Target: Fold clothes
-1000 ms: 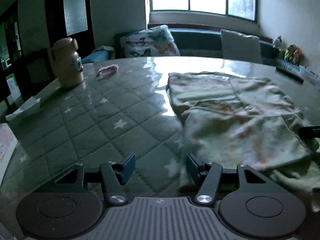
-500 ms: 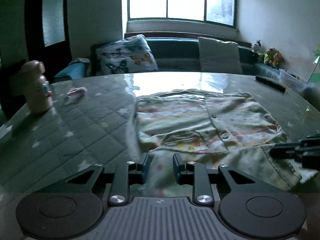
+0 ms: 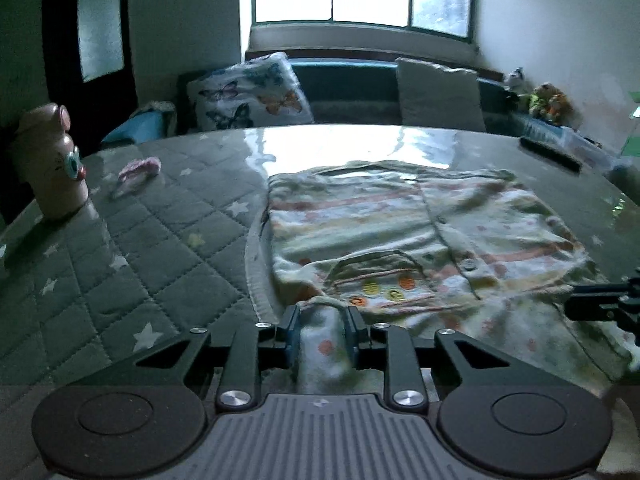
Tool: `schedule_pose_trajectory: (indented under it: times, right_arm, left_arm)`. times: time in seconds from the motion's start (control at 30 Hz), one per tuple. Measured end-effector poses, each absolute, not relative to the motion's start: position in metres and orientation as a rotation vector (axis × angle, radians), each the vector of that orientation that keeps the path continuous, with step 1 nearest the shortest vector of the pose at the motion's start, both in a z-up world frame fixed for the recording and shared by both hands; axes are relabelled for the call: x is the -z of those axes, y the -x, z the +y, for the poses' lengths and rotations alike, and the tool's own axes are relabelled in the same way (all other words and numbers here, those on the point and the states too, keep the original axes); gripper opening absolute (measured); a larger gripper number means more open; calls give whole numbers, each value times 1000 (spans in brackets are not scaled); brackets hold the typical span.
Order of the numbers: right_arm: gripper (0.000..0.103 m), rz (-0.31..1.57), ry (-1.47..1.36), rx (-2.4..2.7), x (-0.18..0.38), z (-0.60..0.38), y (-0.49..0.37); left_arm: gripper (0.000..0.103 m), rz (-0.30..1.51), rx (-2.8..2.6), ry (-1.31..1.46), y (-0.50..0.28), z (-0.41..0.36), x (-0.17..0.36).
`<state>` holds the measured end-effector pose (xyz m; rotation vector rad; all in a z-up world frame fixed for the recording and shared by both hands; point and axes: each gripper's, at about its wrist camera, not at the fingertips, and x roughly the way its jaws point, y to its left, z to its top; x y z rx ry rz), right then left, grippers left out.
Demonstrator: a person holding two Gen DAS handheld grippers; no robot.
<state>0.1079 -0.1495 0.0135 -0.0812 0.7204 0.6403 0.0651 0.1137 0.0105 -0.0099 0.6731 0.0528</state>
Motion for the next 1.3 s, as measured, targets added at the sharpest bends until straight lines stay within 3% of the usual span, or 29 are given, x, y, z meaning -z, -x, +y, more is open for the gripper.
schedule_pose_trajectory:
  times: [0.13, 0.5, 0.9, 1.1, 1.2, 1.3]
  right_arm:
    - [22, 720, 104, -676, -12, -148, -96]
    - [28, 724, 132, -715, -14, -159, -70]
    - [32, 732, 151, -705, -18, -185, -53]
    - [33, 727, 179, -704, -23, -193, -47]
    - [41, 724, 214, -710, -25, -196, -43]
    - [47, 709, 266, -728, -26, -199, -36]
  left_arm:
    - [28, 661, -36, -43, -52, 107, -10]
    - [29, 656, -20, -174, -14, 98, -6]
    - [61, 526, 215, -503, 47, 35, 1]
    - [61, 470, 305, -588, 51, 13, 8]
    - [60, 442, 336, -593, 51, 5, 9]
    - [46, 429, 366, -562, 49, 1, 8]
